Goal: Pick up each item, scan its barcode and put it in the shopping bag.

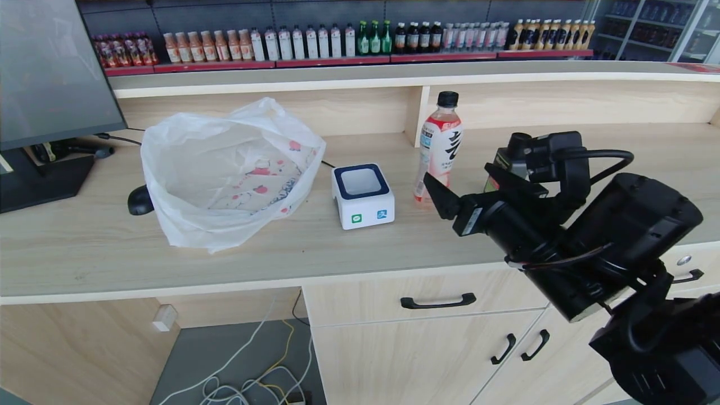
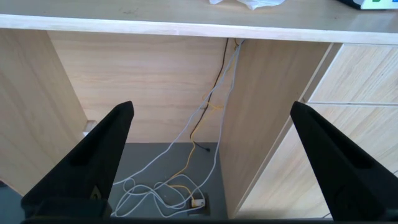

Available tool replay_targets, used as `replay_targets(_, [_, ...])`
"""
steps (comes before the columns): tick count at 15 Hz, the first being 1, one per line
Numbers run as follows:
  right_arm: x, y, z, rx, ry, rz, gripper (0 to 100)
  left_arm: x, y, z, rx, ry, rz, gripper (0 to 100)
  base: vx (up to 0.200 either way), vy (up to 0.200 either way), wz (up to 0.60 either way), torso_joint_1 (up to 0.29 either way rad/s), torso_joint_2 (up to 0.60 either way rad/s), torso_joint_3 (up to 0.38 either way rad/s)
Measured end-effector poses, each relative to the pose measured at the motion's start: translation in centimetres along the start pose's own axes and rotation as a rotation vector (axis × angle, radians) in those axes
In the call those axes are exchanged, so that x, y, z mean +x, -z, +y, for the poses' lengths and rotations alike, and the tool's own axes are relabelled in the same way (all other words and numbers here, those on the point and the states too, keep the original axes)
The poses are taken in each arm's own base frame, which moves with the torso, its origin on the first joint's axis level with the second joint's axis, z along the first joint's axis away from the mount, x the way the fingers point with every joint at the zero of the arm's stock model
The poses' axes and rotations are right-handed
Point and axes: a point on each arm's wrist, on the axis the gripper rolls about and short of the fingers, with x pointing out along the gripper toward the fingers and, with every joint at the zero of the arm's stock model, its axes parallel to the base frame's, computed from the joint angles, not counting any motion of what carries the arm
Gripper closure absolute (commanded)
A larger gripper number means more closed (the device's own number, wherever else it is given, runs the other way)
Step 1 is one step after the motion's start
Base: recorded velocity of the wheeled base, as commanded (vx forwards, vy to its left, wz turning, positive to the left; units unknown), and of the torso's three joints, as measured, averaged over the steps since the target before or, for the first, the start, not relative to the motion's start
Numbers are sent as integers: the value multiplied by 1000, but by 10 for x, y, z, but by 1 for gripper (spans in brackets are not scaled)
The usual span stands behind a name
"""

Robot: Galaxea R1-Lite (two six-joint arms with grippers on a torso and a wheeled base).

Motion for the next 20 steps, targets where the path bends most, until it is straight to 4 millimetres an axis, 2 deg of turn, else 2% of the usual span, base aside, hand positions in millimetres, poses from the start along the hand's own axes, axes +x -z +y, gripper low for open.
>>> replay_targets(4, [22,16,0,-7,16,11,0,0,0,0,0,1,0,0,0,0,0,0,0,0])
replay_targets(9, [59,26,-17,-18,75,18,0,0,0,0,0,1,0,0,0,0,0,0,0,0])
replay_targets(17, [77,41,-46,-40,100,29,0,0,0,0,0,0,0,0,0,0,0,0,0,0])
replay_targets(20, [85,44,-46,-42,95,21,0,0,0,0,0,1,0,0,0,0,0,0,0,0])
